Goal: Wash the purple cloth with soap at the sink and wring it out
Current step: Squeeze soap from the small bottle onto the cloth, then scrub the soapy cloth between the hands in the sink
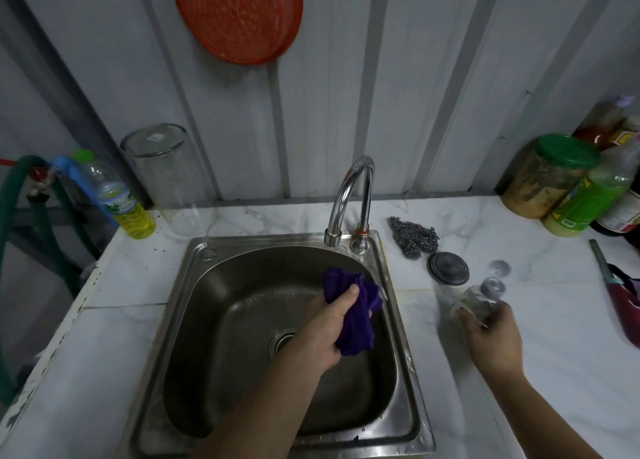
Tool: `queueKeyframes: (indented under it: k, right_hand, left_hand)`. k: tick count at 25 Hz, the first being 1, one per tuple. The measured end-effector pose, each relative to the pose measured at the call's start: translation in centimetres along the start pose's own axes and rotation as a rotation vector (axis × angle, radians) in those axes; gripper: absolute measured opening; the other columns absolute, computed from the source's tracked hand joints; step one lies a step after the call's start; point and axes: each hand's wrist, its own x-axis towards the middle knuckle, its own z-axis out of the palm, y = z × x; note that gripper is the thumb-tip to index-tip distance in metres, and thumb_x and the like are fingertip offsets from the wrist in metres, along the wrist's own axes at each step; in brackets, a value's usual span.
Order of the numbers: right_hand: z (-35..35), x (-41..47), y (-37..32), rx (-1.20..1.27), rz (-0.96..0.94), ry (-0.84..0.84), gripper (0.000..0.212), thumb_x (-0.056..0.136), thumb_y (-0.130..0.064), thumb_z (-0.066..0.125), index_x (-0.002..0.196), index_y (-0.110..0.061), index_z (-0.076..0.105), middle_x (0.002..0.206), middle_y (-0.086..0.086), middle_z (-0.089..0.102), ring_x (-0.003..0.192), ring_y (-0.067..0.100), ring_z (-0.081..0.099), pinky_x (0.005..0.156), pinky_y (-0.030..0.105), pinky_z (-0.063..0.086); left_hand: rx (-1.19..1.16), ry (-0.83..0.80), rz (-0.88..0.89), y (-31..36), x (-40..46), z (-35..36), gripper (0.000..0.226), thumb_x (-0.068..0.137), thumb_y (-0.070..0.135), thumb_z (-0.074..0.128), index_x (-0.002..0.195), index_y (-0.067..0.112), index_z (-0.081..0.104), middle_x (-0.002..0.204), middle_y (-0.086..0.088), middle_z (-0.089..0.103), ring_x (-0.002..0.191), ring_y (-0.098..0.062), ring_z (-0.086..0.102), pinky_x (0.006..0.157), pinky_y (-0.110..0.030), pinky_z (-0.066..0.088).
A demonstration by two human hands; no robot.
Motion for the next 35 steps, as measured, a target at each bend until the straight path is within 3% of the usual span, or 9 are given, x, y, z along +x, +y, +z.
queueKeyframes:
  k: [6, 11, 15, 18, 23, 27, 29, 31, 35]
  right_hand:
    - [-0.4, 0.4, 0.1, 0.019, 0.043, 0.000, 0.032, 0.084, -0.024, 0.075, 0.107, -0.008, 0.061, 0.100, 0.015, 0.071, 0.095, 0.038, 0.067, 0.075, 0.040, 0.049]
    - [0.0, -1.8, -0.6, 0.098, -0.066, 0.168, 0.030, 0.077, -0.012, 0.080, 0.093, -0.016, 0.056, 0.084, 0.003, 0.060, 0.080, 0.028, 0.059, 0.067, 0.033, 0.041]
    - [0.4, -1.7, -0.3, -0.018, 0.117, 0.122, 0.068, 0.078, -0.023, 0.081, 0.129, 0.010, 0.050, 0.125, 0.034, 0.057, 0.118, 0.047, 0.053, 0.095, 0.050, 0.048]
    - [0.2, -2.6, -0.2, -0.011, 0.139, 0.079, 0.079, 0.078, -0.023, 0.082, 0.138, 0.011, 0.043, 0.134, 0.035, 0.052, 0.127, 0.048, 0.048, 0.103, 0.054, 0.044]
    - [0.9, -6.8, -2.5, 0.050, -0.047, 0.245, 0.047, 0.079, -0.019, 0.080, 0.116, 0.001, 0.059, 0.098, 0.014, 0.060, 0.099, 0.038, 0.059, 0.083, 0.048, 0.052]
    - [3.2, -8.5, -9.0, 0.280, -0.072, -0.158, 0.035, 0.095, -0.039, 0.061, 0.120, -0.015, 0.061, 0.109, 0.004, 0.066, 0.097, 0.015, 0.066, 0.082, 0.033, 0.054]
    - [4.1, -7.5, -12.5, 0.492, 0.083, -0.439, 0.042, 0.097, -0.051, 0.054, 0.120, -0.017, 0.064, 0.108, 0.007, 0.072, 0.098, 0.020, 0.070, 0.089, 0.040, 0.055]
    - [4.7, -6.3, -14.9, 0.617, 0.239, -0.701, 0.045, 0.093, -0.055, 0.059, 0.116, -0.017, 0.065, 0.098, 0.013, 0.076, 0.087, 0.026, 0.073, 0.077, 0.042, 0.059]
    - [7.0, -5.2, -16.6, 0.265, 0.034, -0.618, 0.020, 0.093, -0.029, 0.068, 0.103, -0.013, 0.065, 0.087, 0.011, 0.074, 0.078, 0.028, 0.070, 0.071, 0.040, 0.058]
  left_hand:
    - [0.054, 0.092, -0.065, 0.6, -0.4, -0.1, 0.038, 0.090, 0.051, 0.066, 0.114, 0.021, 0.062, 0.101, -0.009, 0.072, 0.084, -0.025, 0.068, 0.061, -0.034, 0.051]
    - [0.068, 0.088, -0.056, 0.7, -0.4, 0.0, 0.042, 0.087, 0.056, 0.067, 0.105, 0.018, 0.066, 0.084, -0.007, 0.072, 0.070, -0.021, 0.066, 0.058, -0.030, 0.049]
    - [0.061, 0.096, -0.064, 0.8, -0.5, 0.5, 0.051, 0.082, 0.059, 0.071, 0.109, 0.015, 0.067, 0.076, -0.005, 0.070, 0.063, -0.020, 0.064, 0.056, -0.029, 0.048]
    - [0.077, 0.092, -0.033, 0.8, -0.6, 1.0, 0.059, 0.077, 0.064, 0.072, 0.110, 0.015, 0.068, 0.090, -0.008, 0.071, 0.073, -0.022, 0.066, 0.061, -0.031, 0.048]
    - [0.073, 0.025, -0.018, 0.8, -0.2, 0.4, 0.051, 0.083, 0.071, 0.061, 0.103, 0.024, 0.069, 0.076, -0.005, 0.081, 0.068, -0.022, 0.074, 0.062, -0.031, 0.055]
    - [0.074, -0.034, -0.022, 1.1, -0.8, 0.6, 0.046, 0.092, 0.056, 0.058, 0.107, 0.014, 0.071, 0.077, -0.010, 0.078, 0.058, -0.022, 0.071, 0.054, -0.028, 0.056]
    - [0.116, -0.072, 0.029, 1.4, -1.1, 0.4, 0.042, 0.094, 0.045, 0.055, 0.103, 0.008, 0.072, 0.079, -0.013, 0.076, 0.058, -0.022, 0.070, 0.053, -0.028, 0.055]
    - [0.193, -0.121, 0.061, 1.9, -1.2, -0.4, 0.038, 0.088, 0.037, 0.053, 0.095, 0.005, 0.073, 0.082, -0.015, 0.074, 0.064, -0.024, 0.069, 0.064, -0.032, 0.055]
    - [0.321, -0.149, -0.051, 2.8, -1.1, -3.1, 0.036, 0.086, 0.026, 0.058, 0.112, 0.003, 0.066, 0.085, -0.018, 0.077, 0.070, -0.026, 0.073, 0.063, -0.034, 0.059]
